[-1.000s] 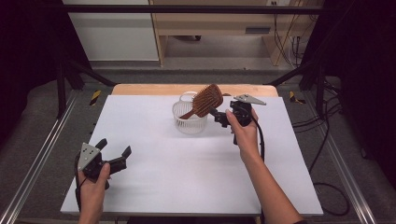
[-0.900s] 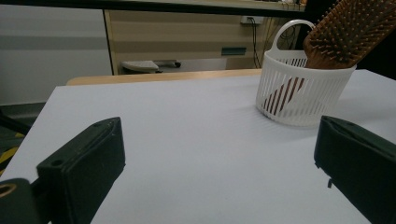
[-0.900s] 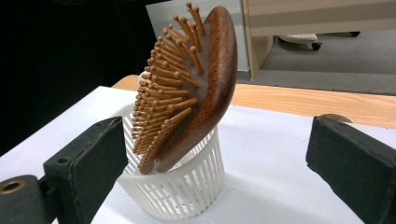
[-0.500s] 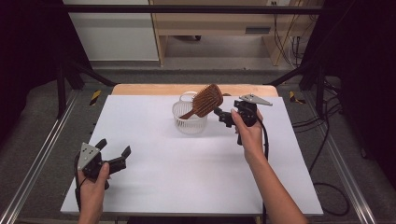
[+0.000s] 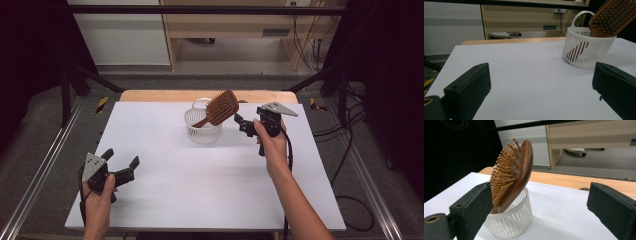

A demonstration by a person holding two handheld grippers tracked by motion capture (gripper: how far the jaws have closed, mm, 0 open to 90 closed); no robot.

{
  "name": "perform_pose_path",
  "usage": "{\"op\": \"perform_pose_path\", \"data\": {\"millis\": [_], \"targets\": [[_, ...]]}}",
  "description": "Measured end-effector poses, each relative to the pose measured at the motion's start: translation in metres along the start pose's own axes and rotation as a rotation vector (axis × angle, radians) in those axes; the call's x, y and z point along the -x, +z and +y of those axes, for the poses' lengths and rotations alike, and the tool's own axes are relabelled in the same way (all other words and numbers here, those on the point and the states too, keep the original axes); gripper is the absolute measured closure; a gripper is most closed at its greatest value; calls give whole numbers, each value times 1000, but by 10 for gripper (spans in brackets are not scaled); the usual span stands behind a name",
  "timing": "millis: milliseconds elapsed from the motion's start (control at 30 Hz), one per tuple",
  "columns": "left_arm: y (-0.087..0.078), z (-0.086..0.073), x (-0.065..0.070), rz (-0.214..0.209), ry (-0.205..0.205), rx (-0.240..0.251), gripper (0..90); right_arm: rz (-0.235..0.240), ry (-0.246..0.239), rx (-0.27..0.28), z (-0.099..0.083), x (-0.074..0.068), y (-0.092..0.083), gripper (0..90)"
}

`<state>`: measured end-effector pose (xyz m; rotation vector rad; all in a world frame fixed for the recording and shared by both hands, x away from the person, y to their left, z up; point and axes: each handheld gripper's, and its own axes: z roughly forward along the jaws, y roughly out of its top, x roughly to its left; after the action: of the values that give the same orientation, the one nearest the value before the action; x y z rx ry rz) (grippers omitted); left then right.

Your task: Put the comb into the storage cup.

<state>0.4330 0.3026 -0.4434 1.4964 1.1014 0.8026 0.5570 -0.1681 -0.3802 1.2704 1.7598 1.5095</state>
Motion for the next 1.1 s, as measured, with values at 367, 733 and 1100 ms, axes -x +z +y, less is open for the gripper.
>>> {"op": "perform_pose_path", "data": {"millis": [367,733,1100], "targets": [[-1,0,-4,9,-9,4,21,-41,-13,86,-3,4,-16,51],[-3,0,-7,14,-14,10,21,-45,-32,116,-2,7,-31,37],[-4,0,-10,11,-18,13,21,-46,-42,134,-3,12,-43,35]]}}
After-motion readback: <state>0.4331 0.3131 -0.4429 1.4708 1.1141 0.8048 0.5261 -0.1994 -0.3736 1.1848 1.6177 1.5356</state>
